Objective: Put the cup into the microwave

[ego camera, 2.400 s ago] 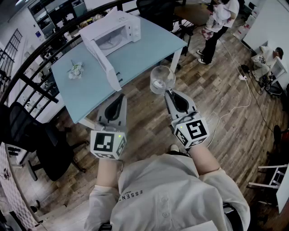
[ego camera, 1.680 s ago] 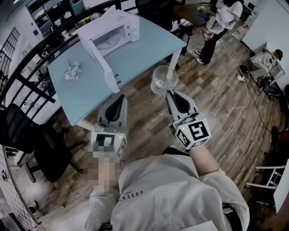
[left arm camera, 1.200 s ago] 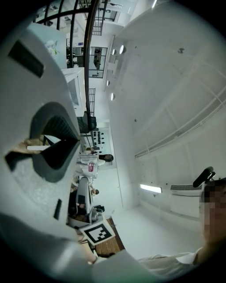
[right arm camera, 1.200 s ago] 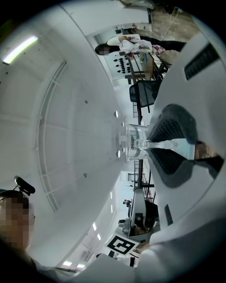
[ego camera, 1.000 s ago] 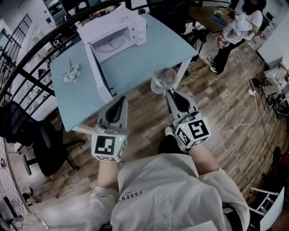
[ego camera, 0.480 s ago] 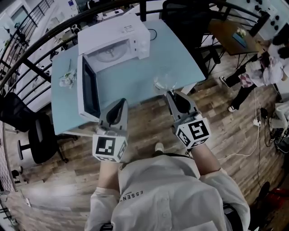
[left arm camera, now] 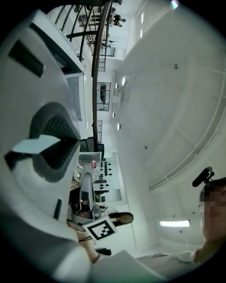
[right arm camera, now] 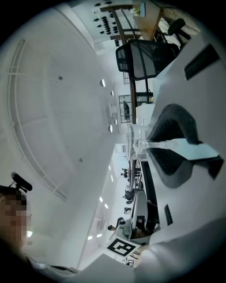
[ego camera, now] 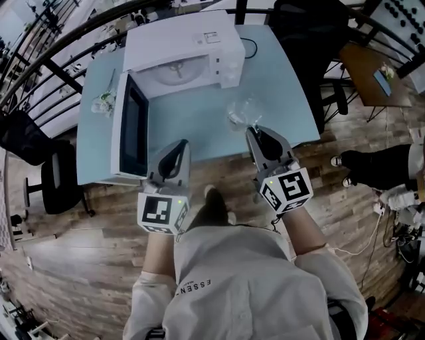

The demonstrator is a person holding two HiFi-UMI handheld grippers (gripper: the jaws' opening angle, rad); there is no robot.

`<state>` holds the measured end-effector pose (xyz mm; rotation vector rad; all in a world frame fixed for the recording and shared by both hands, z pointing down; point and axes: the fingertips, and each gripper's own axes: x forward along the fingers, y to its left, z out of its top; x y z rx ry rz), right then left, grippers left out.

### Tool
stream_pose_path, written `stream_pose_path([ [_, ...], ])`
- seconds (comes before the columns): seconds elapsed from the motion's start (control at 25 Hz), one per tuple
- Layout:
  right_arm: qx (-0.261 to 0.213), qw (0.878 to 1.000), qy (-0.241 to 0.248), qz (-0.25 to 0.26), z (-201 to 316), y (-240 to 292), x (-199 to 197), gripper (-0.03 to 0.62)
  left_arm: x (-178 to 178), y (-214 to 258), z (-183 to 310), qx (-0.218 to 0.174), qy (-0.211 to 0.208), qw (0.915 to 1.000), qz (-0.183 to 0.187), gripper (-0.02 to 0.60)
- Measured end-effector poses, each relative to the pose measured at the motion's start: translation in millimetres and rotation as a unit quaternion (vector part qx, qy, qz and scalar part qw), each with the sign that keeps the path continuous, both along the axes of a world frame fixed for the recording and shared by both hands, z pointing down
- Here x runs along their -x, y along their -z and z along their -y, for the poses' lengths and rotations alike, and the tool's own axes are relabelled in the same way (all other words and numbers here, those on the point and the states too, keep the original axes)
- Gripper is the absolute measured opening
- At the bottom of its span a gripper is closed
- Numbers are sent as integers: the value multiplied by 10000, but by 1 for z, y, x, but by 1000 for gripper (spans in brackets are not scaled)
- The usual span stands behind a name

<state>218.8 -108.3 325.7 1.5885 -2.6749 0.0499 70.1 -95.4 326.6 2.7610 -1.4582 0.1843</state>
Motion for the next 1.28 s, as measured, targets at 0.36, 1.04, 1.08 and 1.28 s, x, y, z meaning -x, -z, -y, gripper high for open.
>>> stream_pose_path([
  [0.36,233,9986,449,-136,106,-32,46,41,31,-22,96,102,346,9993,-95,0],
  [1.04,579,9924,999,-426,279,-149,127,41,64,-113,212,444,433,9981,-46,0],
  [1.08,570,9925,993,-432,287,-153,130,41,63,-117,216,438,424,9981,-12,1],
  [1.28,518,9928,985,-439,319,-169,143,41,66,-128,230,580,510,9969,-170,1],
])
